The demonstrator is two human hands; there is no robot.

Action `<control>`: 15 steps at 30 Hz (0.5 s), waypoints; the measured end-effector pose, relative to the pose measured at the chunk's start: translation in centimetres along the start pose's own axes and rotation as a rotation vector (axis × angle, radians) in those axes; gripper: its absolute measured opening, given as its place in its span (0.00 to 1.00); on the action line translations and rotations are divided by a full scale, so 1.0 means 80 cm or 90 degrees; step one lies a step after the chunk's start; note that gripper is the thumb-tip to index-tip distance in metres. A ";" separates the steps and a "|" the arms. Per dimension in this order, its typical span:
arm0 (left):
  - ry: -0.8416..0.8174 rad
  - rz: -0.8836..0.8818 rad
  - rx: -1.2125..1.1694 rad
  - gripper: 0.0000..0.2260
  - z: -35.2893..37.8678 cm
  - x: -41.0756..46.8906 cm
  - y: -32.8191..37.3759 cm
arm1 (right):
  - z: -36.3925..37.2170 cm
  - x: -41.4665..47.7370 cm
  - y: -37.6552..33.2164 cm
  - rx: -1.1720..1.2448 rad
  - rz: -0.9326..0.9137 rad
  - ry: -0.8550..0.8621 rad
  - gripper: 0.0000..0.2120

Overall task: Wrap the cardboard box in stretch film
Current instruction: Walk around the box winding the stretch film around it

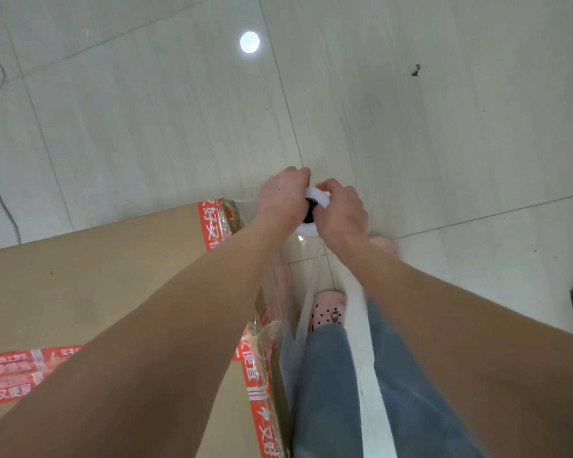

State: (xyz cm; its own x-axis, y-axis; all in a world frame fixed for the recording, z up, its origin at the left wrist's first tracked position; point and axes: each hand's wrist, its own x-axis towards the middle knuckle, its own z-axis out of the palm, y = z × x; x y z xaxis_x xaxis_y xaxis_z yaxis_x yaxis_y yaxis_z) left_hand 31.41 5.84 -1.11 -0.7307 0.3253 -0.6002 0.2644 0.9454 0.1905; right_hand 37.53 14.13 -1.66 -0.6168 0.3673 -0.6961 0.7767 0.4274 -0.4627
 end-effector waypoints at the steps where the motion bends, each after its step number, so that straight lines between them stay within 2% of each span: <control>1: 0.000 -0.006 -0.004 0.06 -0.003 0.003 -0.002 | -0.001 0.002 -0.003 0.000 -0.009 -0.001 0.15; 10: 0.030 -0.170 -0.118 0.09 -0.030 0.026 -0.035 | -0.006 0.030 -0.046 0.027 -0.066 -0.050 0.14; 15: 0.068 -0.247 -0.179 0.13 -0.049 0.038 -0.051 | -0.003 0.042 -0.071 0.059 -0.041 -0.103 0.17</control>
State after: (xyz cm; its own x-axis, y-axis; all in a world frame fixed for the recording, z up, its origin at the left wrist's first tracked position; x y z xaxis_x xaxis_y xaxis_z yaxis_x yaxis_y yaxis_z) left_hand 25.62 3.05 -0.70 -0.8063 -0.0664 -0.5878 -0.2097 0.9612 0.1790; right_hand 31.01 13.14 -1.21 -0.6428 0.2001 -0.7394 0.7492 0.3650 -0.5526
